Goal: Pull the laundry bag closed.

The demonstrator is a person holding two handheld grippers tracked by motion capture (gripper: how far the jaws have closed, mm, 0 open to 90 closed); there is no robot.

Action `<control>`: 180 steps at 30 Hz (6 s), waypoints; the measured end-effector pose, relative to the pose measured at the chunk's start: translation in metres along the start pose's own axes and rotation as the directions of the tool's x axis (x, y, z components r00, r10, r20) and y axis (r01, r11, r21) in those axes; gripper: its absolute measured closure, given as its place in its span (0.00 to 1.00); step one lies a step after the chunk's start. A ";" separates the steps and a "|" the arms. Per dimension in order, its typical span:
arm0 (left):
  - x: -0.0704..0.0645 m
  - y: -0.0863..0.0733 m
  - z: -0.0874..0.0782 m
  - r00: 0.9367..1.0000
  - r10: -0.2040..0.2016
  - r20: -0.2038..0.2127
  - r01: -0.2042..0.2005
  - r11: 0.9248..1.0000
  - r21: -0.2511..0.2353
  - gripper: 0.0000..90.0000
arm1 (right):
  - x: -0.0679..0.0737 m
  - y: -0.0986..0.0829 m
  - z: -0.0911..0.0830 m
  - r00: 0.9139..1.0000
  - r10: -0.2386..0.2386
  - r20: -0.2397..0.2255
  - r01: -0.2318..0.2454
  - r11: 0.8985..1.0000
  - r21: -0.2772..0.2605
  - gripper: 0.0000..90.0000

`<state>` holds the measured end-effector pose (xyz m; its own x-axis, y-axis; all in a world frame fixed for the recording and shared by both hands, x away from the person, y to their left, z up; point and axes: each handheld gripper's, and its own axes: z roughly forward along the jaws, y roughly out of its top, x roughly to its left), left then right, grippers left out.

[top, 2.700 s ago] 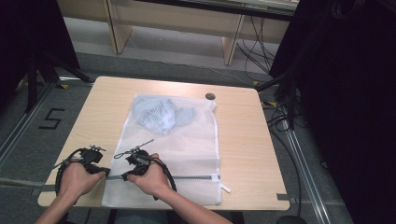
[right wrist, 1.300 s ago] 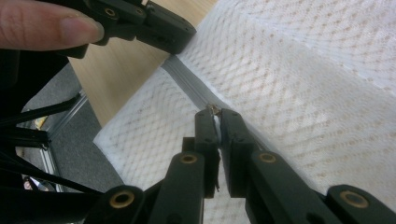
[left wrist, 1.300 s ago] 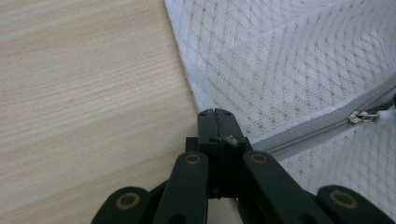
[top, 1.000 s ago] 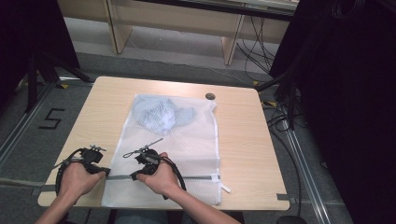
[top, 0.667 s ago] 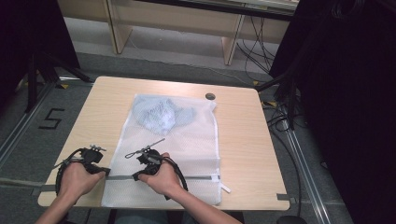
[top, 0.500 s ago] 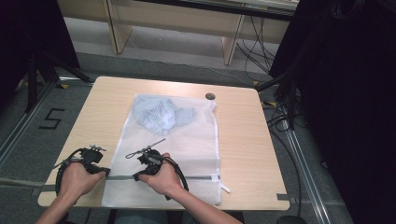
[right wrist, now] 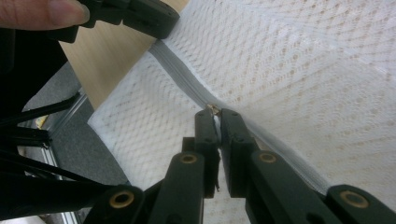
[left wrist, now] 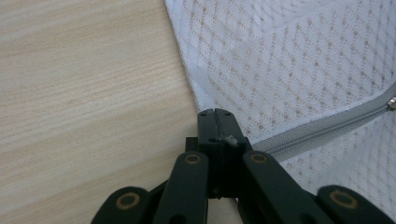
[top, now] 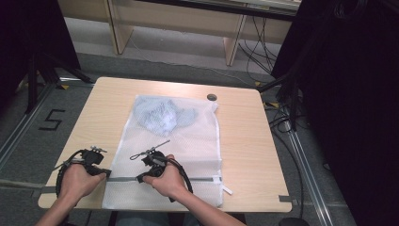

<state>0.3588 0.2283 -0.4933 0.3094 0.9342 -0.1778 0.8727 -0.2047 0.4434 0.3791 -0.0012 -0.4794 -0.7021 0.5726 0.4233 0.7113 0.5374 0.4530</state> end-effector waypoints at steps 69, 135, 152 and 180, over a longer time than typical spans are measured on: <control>0.000 0.000 -0.001 1.000 -0.003 0.001 0.003 1.000 0.014 1.00 | -0.014 -0.017 -0.021 0.999 0.030 0.043 -0.028 0.999 -0.030 0.96; 0.000 0.000 -0.001 1.000 -0.002 0.001 0.002 1.000 0.012 1.00 | -0.030 -0.028 -0.046 0.995 0.056 0.080 -0.055 0.998 -0.014 0.96; 0.000 0.000 -0.001 1.000 -0.001 0.003 0.001 1.000 0.010 1.00 | -0.036 -0.032 -0.050 0.996 0.032 0.082 -0.030 0.999 -0.027 0.96; 0.000 0.000 -0.002 1.000 0.003 0.003 -0.003 1.000 0.015 1.00 | -0.043 -0.039 -0.060 0.993 0.077 0.087 -0.076 0.997 -0.021 0.96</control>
<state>0.3581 0.2289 -0.4919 0.3129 0.9328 -0.1789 0.8775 -0.2118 0.4303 0.3799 -0.0844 -0.4681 -0.6396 0.6638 0.3875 0.7617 0.4794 0.4360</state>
